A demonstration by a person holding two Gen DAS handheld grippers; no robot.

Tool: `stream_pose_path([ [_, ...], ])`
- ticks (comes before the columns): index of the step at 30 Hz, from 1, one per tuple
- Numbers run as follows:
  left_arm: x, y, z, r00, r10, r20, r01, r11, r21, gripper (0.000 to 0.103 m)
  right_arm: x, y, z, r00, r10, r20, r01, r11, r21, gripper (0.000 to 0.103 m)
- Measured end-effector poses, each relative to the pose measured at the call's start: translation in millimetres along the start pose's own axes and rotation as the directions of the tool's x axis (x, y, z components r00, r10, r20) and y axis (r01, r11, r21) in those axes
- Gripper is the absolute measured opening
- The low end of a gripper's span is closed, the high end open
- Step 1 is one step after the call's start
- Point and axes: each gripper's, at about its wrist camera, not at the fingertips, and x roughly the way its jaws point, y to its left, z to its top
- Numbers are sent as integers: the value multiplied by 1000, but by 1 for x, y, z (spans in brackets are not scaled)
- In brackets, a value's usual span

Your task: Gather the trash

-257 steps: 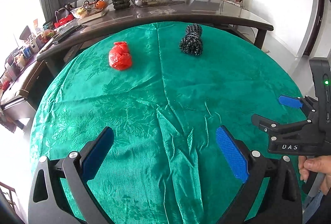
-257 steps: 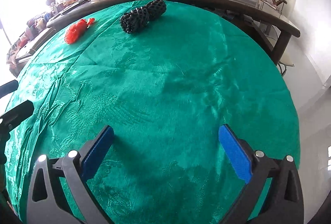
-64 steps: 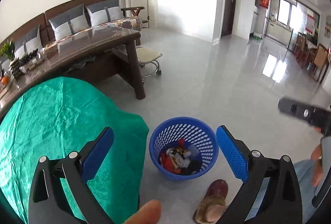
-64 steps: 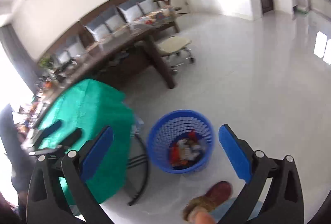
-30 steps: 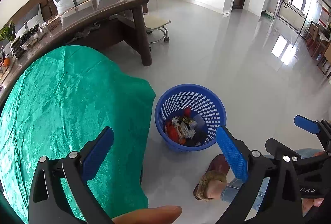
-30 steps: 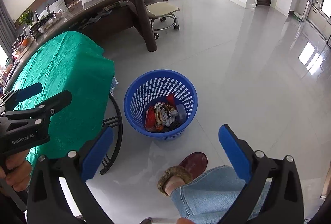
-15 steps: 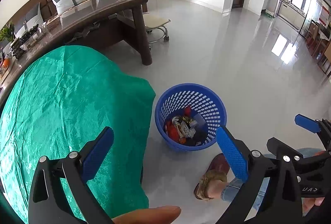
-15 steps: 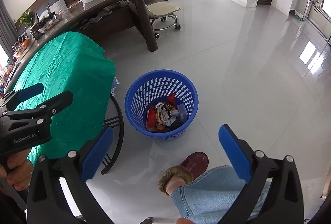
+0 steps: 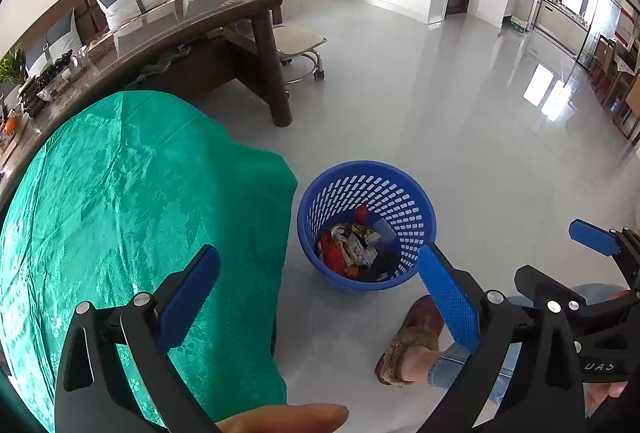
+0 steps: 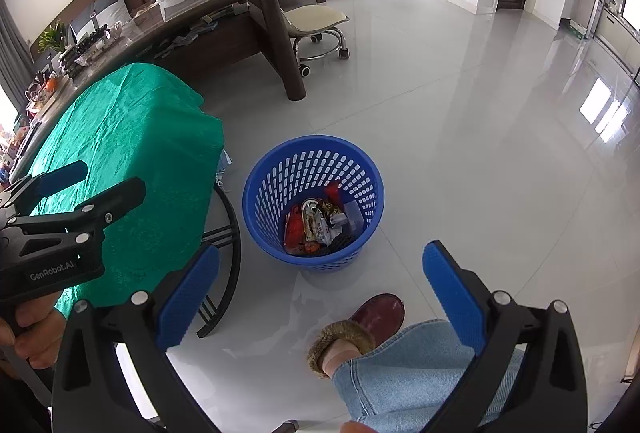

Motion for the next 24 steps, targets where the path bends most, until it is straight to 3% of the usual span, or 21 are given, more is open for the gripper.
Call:
stream_pose_path([
  [24, -1, -1, 1, 1000, 2, 1, -2, 1000, 5, 98, 0, 0, -1, 1000, -1, 0, 1, 1000, 2, 98],
])
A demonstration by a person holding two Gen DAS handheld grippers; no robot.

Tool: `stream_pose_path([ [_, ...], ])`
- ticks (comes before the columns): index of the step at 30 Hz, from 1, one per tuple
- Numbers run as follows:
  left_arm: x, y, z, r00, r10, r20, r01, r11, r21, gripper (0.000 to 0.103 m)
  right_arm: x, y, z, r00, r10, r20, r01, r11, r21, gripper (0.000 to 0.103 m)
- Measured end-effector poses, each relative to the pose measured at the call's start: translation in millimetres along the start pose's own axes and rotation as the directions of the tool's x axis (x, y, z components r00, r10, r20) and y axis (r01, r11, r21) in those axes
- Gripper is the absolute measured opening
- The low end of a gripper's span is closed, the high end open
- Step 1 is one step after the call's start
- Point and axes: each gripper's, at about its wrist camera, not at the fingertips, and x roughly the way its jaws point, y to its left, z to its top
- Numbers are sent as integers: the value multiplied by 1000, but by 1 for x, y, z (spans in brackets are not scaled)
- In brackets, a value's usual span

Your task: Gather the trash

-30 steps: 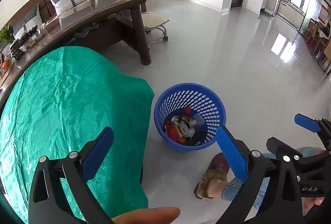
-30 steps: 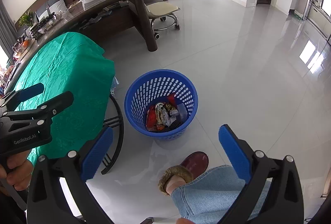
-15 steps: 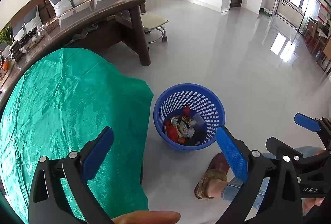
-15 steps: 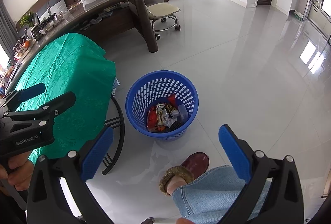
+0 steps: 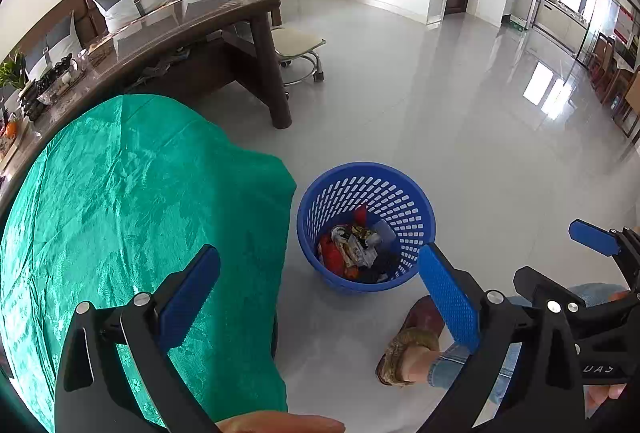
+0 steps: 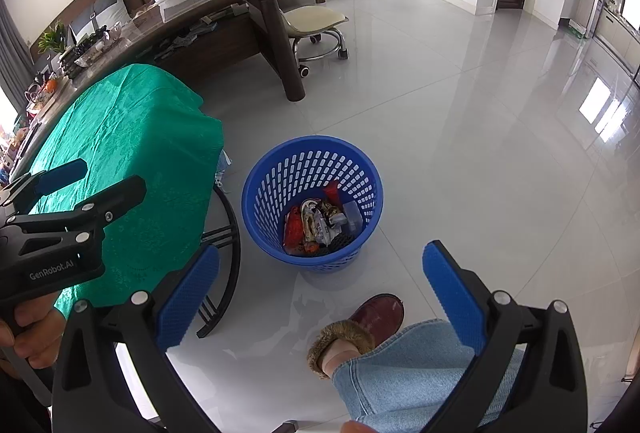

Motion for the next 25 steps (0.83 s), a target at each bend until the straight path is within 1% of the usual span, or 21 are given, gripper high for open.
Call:
stream_pose_path([
  [11, -3, -2, 3, 1000, -8, 2, 8, 1000, 11, 98, -2, -5, -5, 1000, -8, 1, 8, 1000, 19, 98],
  [20, -2, 1, 5, 1000, 12, 0, -12, 1000, -8, 98, -3, -7, -9, 1000, -15, 1, 15, 999, 35, 98],
  [22, -2, -1, 6, 1000, -3, -8, 3, 1000, 12, 98, -3, -8, -9, 1000, -16, 0, 16, 999, 40, 98],
  [25, -5, -3, 7, 1000, 7, 9, -7, 1000, 29, 98, -3, -9, -8, 1000, -18, 1, 18, 999, 42, 98],
])
